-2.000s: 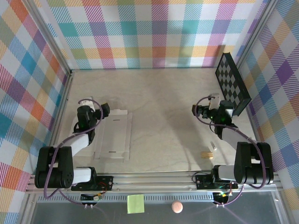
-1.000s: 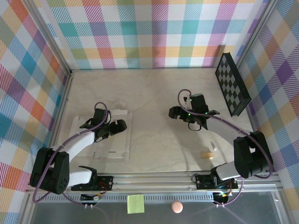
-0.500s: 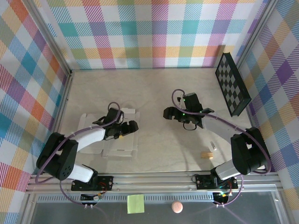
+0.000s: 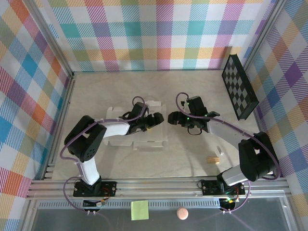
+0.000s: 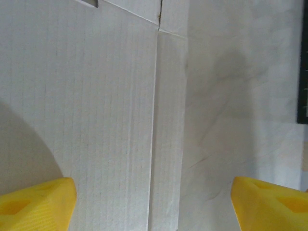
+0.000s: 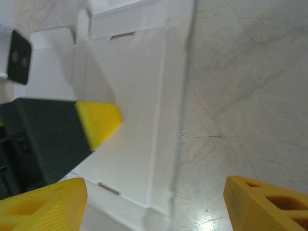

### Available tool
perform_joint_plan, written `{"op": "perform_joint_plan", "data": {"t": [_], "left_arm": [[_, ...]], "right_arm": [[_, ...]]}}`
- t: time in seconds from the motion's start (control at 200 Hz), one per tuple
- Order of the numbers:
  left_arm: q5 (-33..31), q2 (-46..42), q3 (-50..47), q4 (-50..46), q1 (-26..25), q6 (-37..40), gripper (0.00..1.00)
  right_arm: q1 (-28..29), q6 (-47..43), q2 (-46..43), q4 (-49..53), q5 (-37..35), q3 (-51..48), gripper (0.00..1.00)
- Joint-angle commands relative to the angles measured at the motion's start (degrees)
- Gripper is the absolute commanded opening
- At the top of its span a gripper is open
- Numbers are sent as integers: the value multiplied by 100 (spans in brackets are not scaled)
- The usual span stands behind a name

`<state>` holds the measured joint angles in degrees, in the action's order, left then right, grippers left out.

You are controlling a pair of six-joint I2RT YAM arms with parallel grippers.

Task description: Fold the paper box

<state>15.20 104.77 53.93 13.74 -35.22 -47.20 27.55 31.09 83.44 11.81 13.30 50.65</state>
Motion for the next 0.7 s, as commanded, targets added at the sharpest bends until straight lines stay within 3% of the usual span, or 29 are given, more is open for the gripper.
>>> {"op": "perform_joint_plan", "data": {"t": [0.0, 0.16, 0.315, 0.695], "left_arm": [[185, 401, 363, 533, -198, -403, 83], [84, 336, 630, 415, -224, -202, 82], [-316, -159, 694, -434, -107, 505, 82], [-204, -606, 587, -1766, 897, 1559, 81]], "right_arm": [[49, 167, -304, 128, 101, -93, 73], [79, 296, -403, 105, 127, -237, 69], [159, 450, -369, 54, 238, -270, 64], [709, 716, 194, -65, 322, -91, 56]]}}
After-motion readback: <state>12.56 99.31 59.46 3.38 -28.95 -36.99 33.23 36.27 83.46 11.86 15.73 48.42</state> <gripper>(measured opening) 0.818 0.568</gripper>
